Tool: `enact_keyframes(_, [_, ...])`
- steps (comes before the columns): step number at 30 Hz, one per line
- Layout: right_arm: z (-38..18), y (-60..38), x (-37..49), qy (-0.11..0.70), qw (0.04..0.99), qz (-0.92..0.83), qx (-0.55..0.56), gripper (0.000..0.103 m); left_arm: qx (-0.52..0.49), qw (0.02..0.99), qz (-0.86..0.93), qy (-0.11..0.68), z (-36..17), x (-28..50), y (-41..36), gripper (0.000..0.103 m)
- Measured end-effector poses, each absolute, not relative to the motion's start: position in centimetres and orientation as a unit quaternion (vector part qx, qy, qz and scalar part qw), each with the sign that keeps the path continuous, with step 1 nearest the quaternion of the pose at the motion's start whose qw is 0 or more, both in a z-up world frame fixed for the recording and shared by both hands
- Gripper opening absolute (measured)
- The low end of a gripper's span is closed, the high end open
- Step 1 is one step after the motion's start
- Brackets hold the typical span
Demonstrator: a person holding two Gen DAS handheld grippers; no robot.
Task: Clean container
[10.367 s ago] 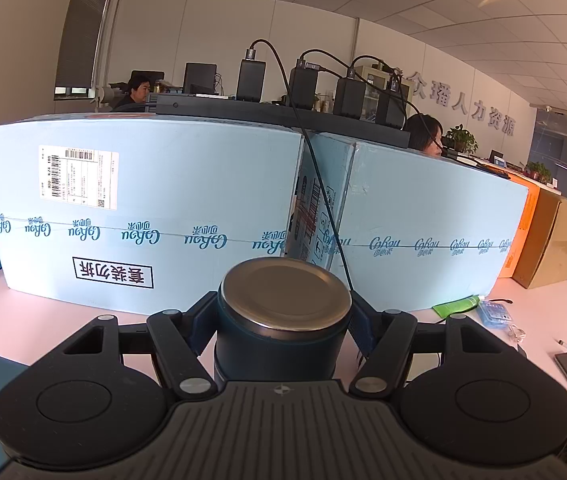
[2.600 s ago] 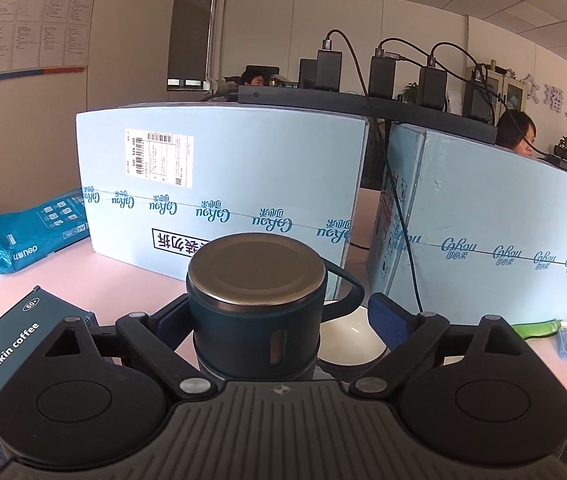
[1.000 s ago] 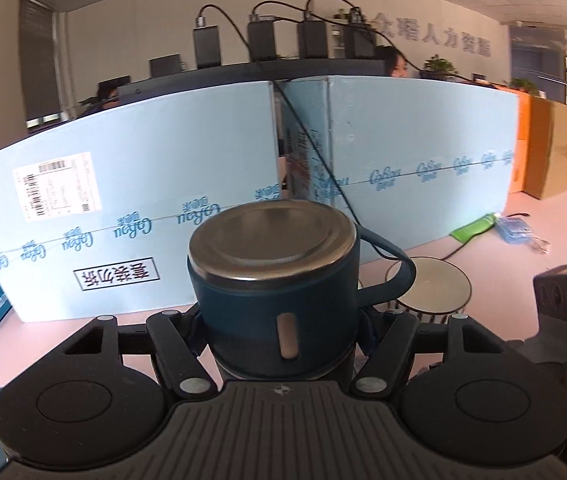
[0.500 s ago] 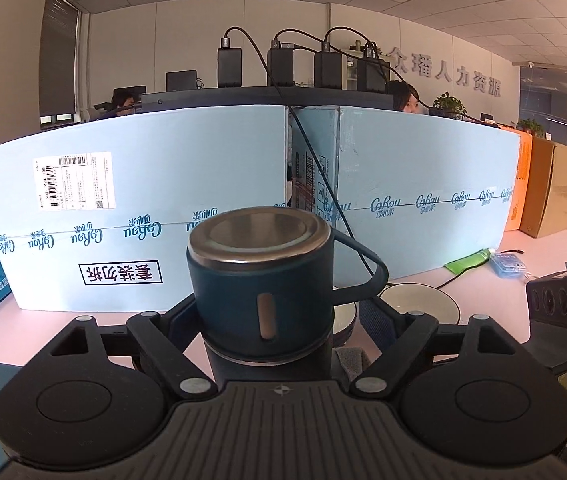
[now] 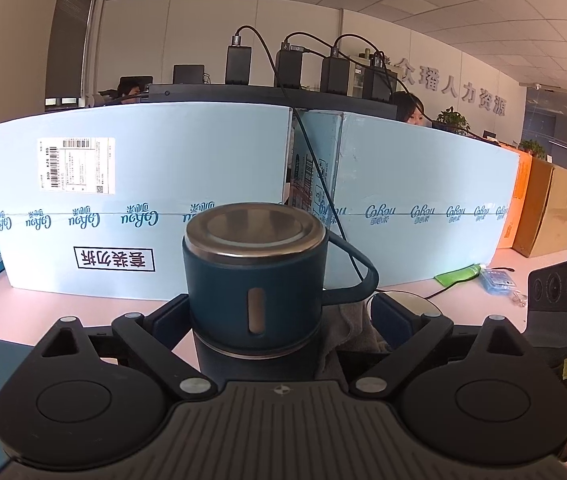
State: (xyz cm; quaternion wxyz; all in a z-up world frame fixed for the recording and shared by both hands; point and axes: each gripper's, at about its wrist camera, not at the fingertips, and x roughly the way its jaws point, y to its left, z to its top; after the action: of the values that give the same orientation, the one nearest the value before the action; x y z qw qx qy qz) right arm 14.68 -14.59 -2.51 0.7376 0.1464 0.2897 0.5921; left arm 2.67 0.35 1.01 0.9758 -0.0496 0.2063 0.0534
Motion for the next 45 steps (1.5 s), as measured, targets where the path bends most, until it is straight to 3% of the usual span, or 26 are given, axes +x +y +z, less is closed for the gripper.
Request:
enact_keyframes(10, [-6.9, -13.2, 14.6, 0.377, 0.739, 0.552, 0.083, 0.034, -0.048, 0.975, 0.047, 0.212, 1.0, 2.9, 0.0, 0.094])
enact_keyframes(23, [-4.0, -14.2, 13.9, 0.322, 0.744, 0.577, 0.096, 0.034, -0.057, 0.973, 0.075, 0.213, 1.0, 3.2, -0.4, 0.092])
enact_keyframes(26, [-3.4, -14.5, 13.9, 0.312, 0.746, 0.579, 0.102, 0.034, -0.051, 0.973, 0.079, 0.213, 0.9, 3.2, -0.7, 0.087])
enact_keyframes(31, [-2.5, -14.9, 14.1, 0.298, 0.750, 0.580, 0.110, 0.034, -0.034, 0.970, 0.092, 0.222, 1.1, 3.3, -0.6, 0.064])
enact_keyframes(39, [-1.7, -14.9, 13.9, 0.278, 0.751, 0.589, 0.111, 0.034, -0.036, 0.968, 0.097, 0.228, 1.1, 3.3, -0.2, 0.063])
enact_keyframes(45, [-3.5, -14.1, 13.3, 0.308, 0.753, 0.578, 0.065, 0.034, -0.044, 0.967, 0.097, 0.230, 1.0, 3.3, -0.1, 0.063])
